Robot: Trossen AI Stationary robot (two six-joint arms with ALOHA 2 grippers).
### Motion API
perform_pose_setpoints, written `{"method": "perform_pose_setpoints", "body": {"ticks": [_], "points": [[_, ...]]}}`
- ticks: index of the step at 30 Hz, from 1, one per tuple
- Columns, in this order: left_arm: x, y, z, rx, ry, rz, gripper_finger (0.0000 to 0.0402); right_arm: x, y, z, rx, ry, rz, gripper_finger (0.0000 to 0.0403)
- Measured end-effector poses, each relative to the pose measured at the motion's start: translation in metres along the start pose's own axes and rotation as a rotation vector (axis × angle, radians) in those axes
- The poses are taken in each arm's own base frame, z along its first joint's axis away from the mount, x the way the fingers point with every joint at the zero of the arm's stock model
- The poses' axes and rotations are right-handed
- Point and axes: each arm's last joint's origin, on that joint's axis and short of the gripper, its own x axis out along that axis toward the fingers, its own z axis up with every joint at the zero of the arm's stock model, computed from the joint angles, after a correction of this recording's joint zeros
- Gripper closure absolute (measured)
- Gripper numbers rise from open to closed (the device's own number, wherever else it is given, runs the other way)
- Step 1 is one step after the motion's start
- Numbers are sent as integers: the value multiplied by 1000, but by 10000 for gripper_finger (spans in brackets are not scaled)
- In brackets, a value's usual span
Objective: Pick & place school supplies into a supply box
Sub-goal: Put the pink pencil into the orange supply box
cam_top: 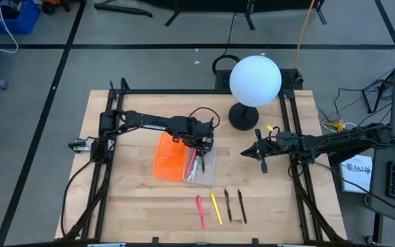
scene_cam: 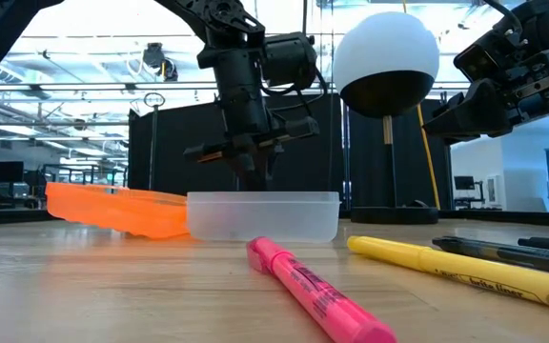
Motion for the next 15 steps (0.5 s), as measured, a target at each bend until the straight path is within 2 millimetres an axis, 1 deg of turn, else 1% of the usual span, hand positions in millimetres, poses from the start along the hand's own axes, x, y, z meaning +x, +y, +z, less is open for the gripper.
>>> {"method": "perform_pose_setpoints", "body": {"ticks": [12, 15], "points": [[0, 0, 0, 12, -2, 1, 380, 0, 0, 0, 0, 0, 0, 403], [4, 3, -2, 2, 6, 13, 380, 0, 0, 0, 0, 0, 0, 403]]}}
